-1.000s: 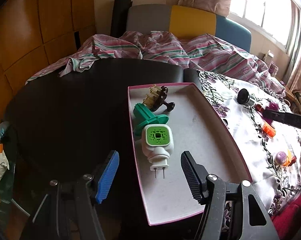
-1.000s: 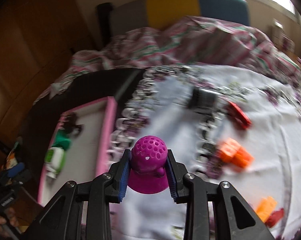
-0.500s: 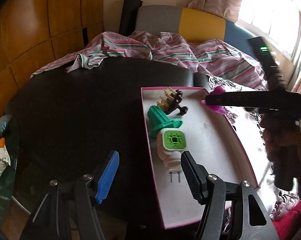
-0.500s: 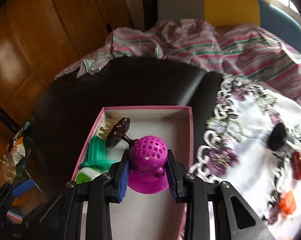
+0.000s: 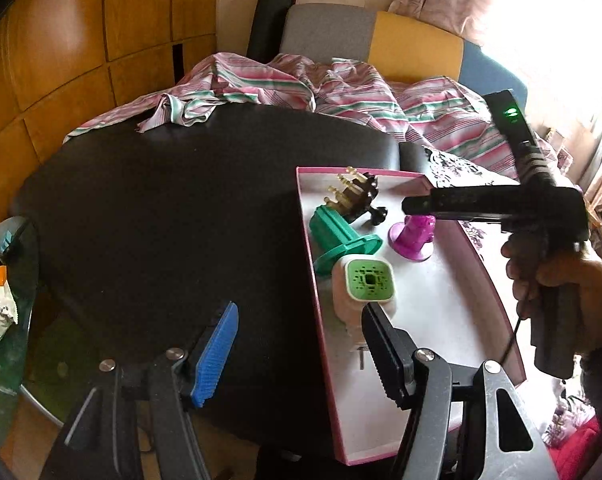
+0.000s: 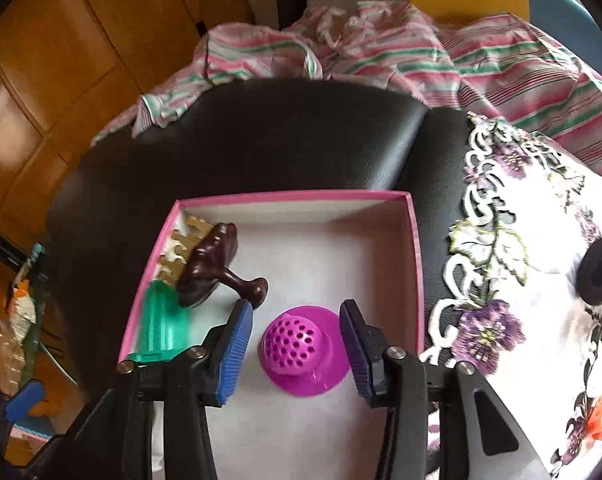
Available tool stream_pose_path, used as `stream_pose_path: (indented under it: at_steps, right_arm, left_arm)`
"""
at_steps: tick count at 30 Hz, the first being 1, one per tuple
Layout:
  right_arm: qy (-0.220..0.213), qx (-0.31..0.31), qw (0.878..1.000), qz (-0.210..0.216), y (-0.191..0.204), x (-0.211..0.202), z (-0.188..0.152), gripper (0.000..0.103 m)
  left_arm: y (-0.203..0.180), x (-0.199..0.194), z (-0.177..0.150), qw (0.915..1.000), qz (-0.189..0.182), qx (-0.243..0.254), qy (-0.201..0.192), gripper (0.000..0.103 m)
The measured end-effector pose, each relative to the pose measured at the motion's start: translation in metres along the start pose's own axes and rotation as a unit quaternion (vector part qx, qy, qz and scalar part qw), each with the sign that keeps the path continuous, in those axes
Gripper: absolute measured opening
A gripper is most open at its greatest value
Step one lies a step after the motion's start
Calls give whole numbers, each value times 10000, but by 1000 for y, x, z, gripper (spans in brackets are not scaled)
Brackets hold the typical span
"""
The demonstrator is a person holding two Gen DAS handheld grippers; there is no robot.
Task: Organize rigid objects
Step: 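Withdraw the right gripper from the tray toward the remaining toys, then grasp the black cup with the left gripper while the right gripper approaches the red lipstick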
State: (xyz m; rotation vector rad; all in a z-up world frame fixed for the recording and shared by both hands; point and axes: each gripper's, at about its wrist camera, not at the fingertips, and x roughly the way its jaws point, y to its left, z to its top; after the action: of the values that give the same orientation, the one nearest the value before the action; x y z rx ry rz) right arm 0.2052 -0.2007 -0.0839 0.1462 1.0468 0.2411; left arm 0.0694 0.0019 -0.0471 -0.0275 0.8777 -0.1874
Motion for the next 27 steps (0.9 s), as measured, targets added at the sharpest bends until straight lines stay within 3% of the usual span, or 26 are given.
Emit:
stream_pose_path:
  at_steps: [8,17,27]
  right_arm:
    - [-490,248,9984,142,-13,-49,-9,52]
    - [-618,186,9979,-53,-26,-82,-35,53]
    - [-751,547,9949,-404,-81,-115,-63,53]
  left_arm:
    - [-12,-11,4,9998,-21,147,-146,70]
    - [-33,-25,8,9985,-90,426,-333,71]
    - [-63,-26,10,9964,-185,759,-332,74]
